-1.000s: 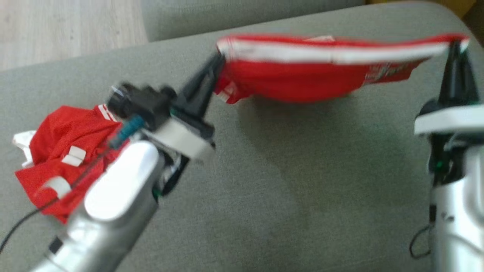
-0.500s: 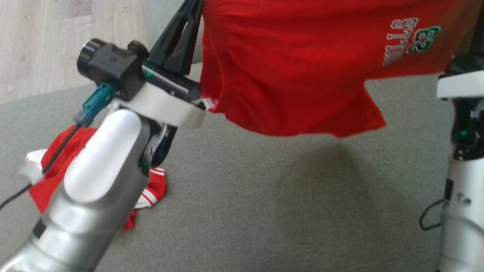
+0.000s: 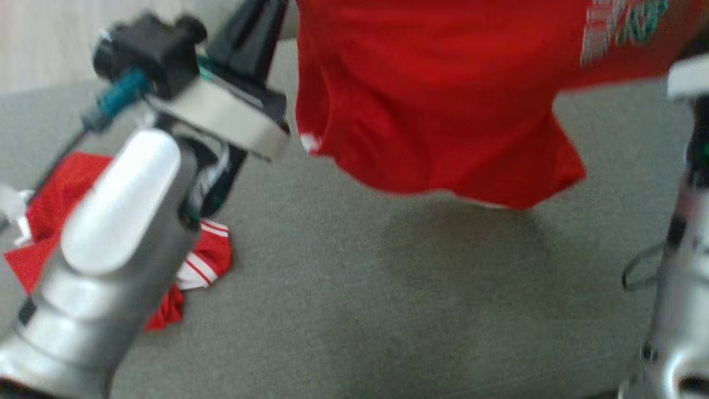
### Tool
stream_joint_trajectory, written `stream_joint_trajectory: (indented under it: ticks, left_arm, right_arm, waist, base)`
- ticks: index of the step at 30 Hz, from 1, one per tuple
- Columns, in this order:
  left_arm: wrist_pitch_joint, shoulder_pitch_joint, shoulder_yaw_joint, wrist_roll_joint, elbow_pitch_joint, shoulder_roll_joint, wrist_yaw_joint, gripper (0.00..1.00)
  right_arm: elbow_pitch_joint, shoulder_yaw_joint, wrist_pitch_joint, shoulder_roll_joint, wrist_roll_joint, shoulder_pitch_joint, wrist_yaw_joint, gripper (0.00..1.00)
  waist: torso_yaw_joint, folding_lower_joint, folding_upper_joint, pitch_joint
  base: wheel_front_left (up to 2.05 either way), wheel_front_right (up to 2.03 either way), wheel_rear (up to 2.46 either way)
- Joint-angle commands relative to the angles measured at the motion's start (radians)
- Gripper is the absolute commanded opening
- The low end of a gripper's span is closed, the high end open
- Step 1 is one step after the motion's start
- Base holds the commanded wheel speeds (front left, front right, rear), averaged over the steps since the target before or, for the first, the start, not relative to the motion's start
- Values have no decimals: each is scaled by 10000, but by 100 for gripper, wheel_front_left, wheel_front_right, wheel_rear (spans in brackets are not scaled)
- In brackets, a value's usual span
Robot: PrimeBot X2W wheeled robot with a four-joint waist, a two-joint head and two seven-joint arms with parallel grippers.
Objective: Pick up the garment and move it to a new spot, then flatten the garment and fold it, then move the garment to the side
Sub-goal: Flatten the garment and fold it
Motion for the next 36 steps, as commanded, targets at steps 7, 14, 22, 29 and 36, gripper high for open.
stream_joint_trajectory:
  ticks: [7, 14, 22, 29, 36]
  left_arm:
    - [-273, -3273, 736, 67, 2330, -14, -828, 0]
    - [-1525, -5351, 840, 448, 4406, -515, -1075, 0]
    - [-2754, -5587, 254, 379, 6249, -1187, -1436, 0]
    - [-2975, -3654, -1110, -45, 6586, -1046, -1523, 0]
    - [-2996, -1532, -2532, -1089, 5140, 162, -1528, 0]
  right_arm:
    - [3097, -234, -919, -33, 39, -4112, -7, 0]
    - [5564, -818, -2564, -239, -521, -6534, -7, 0]
    - [8118, -395, -3141, -450, -463, -6413, -7, 0]
    - [9866, 893, -2311, -1072, -286, -5010, -7, 0]
    - [10328, 2360, -918, -1818, 369, -3727, -7, 0]
  waist:
    - [-94, -2, 0, 2007]
    - [17, -2, 0, 2521]
    - [106, -2, 0, 2921]
    - [24, -2, 0, 2556]
    - [-41, -2, 0, 1701]
  base:
    - [0, 0, 0]
    - [0, 0, 0]
    - [0, 0, 0]
    - [0, 0, 0]
    - [0, 0, 0]
